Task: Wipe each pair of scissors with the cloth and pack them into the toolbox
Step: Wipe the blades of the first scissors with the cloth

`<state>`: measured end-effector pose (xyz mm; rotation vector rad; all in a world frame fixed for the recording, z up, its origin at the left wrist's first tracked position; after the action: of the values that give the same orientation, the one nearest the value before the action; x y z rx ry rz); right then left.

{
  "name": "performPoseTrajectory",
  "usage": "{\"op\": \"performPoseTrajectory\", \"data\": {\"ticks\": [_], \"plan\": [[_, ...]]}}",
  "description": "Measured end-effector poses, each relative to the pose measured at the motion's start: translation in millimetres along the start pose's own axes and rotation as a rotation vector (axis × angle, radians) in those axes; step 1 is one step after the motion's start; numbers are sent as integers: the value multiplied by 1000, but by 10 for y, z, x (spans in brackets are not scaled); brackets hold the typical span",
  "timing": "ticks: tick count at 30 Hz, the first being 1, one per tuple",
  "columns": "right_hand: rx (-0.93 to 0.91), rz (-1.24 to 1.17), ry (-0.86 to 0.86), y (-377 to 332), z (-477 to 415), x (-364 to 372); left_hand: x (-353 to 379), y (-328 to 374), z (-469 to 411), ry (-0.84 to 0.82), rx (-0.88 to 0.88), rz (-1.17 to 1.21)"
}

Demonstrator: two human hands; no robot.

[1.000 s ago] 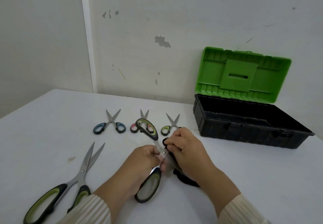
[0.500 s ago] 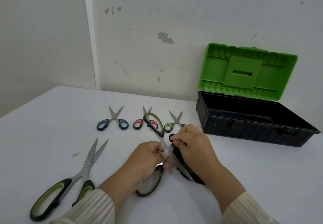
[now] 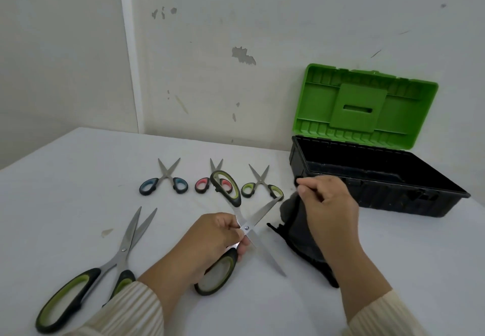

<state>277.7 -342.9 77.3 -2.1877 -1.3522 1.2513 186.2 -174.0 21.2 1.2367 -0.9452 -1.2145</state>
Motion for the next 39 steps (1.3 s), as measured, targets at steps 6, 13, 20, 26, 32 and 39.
{"op": "performPoseTrajectory", "data": {"ticks": [6,13,20,26,32,39], "plan": [[-321,105,-557,-258,335,473,16,7,14,34,35,24],[-306,75,-554,-268,325,466,34,13,6,50,18,37],[-325,42,-503,-275,426,477,31,64,27,43,19,4],[-231,89,-333,-219,231,439,54,35,9,62,49,23],[-137,-29,-257,-68,163,407,13,32,19,42,29,32],[-96,-98,-93,-60,99,100,-22,76,4,46,27,94]]}}
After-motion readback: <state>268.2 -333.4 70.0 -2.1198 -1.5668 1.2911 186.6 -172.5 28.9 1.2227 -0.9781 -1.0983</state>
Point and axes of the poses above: each hand's wrist, its own z-axis away from the middle knuckle, its own x-axis out of the palm, y = z × x, the point moved 1 cm from there along -z, towards the middle knuckle, and after that the axes turned 4 degrees about -y, right-handed, at the moved point
